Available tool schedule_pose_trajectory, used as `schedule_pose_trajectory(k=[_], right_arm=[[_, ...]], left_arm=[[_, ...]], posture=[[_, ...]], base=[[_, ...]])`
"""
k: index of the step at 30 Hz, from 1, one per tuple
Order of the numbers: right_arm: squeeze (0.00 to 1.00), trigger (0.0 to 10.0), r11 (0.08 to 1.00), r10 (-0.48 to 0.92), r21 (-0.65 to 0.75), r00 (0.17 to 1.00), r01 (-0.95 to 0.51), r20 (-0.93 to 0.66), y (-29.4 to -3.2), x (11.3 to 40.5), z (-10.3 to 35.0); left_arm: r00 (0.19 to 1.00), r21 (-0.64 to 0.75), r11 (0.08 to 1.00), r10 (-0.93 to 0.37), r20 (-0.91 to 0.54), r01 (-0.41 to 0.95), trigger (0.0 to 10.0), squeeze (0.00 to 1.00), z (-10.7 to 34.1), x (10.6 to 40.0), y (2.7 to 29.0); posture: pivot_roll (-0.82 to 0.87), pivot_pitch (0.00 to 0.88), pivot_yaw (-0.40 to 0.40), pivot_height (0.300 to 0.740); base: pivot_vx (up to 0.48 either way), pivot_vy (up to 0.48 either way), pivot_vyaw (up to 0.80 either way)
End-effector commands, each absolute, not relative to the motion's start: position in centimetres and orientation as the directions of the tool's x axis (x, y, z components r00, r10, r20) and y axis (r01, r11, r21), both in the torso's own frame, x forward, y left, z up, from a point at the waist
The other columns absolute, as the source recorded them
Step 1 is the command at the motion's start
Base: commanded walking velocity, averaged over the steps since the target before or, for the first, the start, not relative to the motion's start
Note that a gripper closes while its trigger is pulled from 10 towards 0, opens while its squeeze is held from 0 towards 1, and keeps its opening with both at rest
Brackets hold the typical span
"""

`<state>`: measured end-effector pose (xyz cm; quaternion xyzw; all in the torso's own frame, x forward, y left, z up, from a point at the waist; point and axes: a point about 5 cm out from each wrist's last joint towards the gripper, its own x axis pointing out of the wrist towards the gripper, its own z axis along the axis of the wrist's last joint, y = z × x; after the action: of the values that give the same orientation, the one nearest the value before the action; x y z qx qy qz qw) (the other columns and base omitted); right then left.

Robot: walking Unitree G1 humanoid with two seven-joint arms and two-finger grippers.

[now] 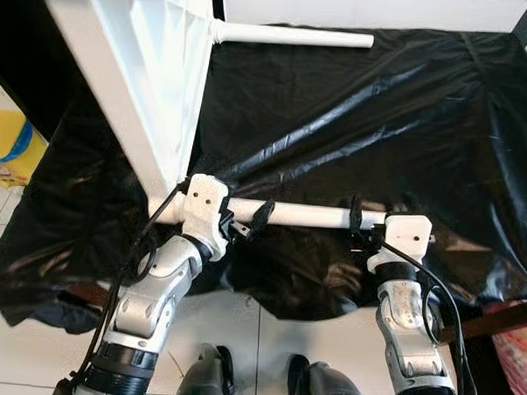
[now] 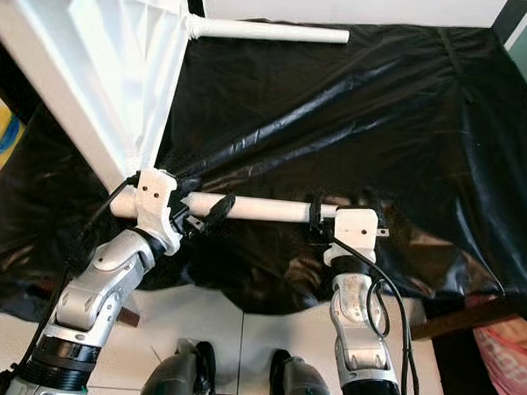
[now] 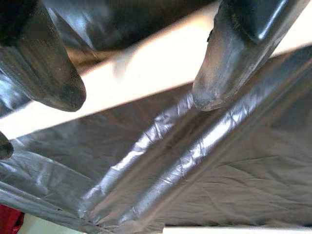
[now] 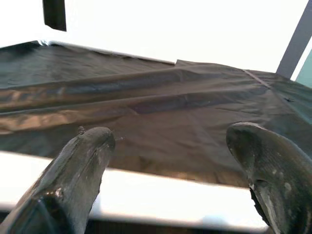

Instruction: Building children table

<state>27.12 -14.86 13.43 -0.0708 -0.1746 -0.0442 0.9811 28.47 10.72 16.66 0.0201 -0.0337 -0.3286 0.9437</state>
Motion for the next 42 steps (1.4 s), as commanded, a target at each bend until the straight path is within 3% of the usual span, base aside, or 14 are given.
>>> schedule_pose_trajectory(k=[1,15,24,35,37,42], right_arm=[[0.0,10.0,0.987,-0.061,-0.122,0.939,0.108,0.338,-14.8,26.8,13.0],[0.0,10.0,0.986,-0.063,-0.123,0.938,0.111,0.34,-14.9,26.8,13.1],[0.0,10.0,0.979,-0.082,-0.147,0.928,0.144,0.363,-15.3,27.1,13.7],[0.0,10.0,0.971,-0.1,-0.161,0.915,0.175,0.391,-16.1,27.6,15.2],[0.0,10.0,0.963,-0.111,-0.174,0.895,0.204,0.432,-16.7,27.8,16.3],[0.0,10.0,0.953,-0.1,-0.204,0.87,0.222,0.482,-16.8,27.8,17.4]], left_arm=[[0.785,0.068,0.786,-0.618,0.05,0.615,10.0,0.0,16.6,28.4,10.8],[0.792,0.083,0.796,-0.605,0.08,0.599,10.0,0.0,17.3,28.7,10.7],[0.772,0.017,0.778,-0.625,0.113,0.628,10.0,0.0,17.9,28.5,10.5],[0.642,-0.02,0.642,-0.764,0.056,0.766,10.0,0.0,16.9,27.9,8.7],[0.588,-0.112,0.582,-0.809,0.025,0.805,10.0,0.0,16.2,27.7,7.4],[0.57,-0.245,0.55,-0.822,0.012,0.799,10.0,0.0,15.9,28.4,5.6]], posture=[[0.04,0.152,-0.002,0.74],[0.03,0.151,-0.001,0.74],[0.03,0.155,-0.004,0.74],[0.04,0.158,-0.017,0.74],[0.05,0.16,-0.017,0.74],[0.05,0.165,-0.006,0.74]], base=[[0.0,0.0,0.0],[0.0,0.0,0.0],[0.0,0.0,0.0],[0.0,0.0,0.0],[0.0,0.0,0.0],[0.0,0.0,0.0]])
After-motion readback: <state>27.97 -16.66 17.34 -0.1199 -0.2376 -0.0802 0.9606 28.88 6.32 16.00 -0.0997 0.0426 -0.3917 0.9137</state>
